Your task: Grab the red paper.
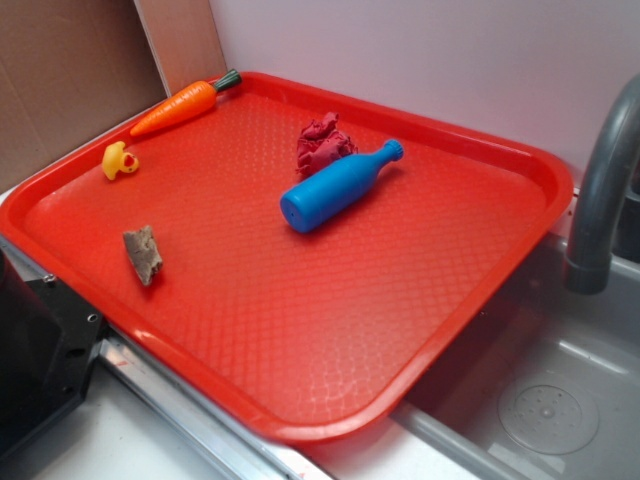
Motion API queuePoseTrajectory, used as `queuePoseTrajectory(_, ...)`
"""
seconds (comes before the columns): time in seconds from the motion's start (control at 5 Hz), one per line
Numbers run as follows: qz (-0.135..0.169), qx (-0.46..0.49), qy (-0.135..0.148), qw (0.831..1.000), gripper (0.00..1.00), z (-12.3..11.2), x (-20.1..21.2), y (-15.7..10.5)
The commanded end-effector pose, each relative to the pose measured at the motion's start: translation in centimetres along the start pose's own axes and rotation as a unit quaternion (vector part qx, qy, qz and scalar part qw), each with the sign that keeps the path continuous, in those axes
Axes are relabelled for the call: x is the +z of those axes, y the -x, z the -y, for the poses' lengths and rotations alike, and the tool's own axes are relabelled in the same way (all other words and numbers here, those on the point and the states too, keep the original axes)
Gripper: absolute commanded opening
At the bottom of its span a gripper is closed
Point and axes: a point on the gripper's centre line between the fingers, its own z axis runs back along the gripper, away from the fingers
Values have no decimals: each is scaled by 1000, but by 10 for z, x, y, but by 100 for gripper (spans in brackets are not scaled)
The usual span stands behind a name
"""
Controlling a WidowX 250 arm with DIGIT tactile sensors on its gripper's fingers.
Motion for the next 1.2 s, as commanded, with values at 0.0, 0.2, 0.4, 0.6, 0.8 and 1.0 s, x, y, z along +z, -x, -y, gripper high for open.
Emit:
queuePoseTrajectory(0.0, 46, 182, -10, 982, 100, -1, -65, -80)
queuePoseTrajectory(0.2, 40, 305, -14, 951, 100, -5, -95, -104)
queuePoseTrajectory(0.4, 40, 305, -14, 951, 100, -5, -95, -104)
queuePoseTrajectory(0.6, 40, 305, -14, 951, 100, -5, -95, -104)
queuePoseTrajectory(0.8, 40, 305, -14, 951, 100, -5, -95, -104)
queuePoseTrajectory(1.0, 10, 419, -50, 907, 100, -10, -139, -122)
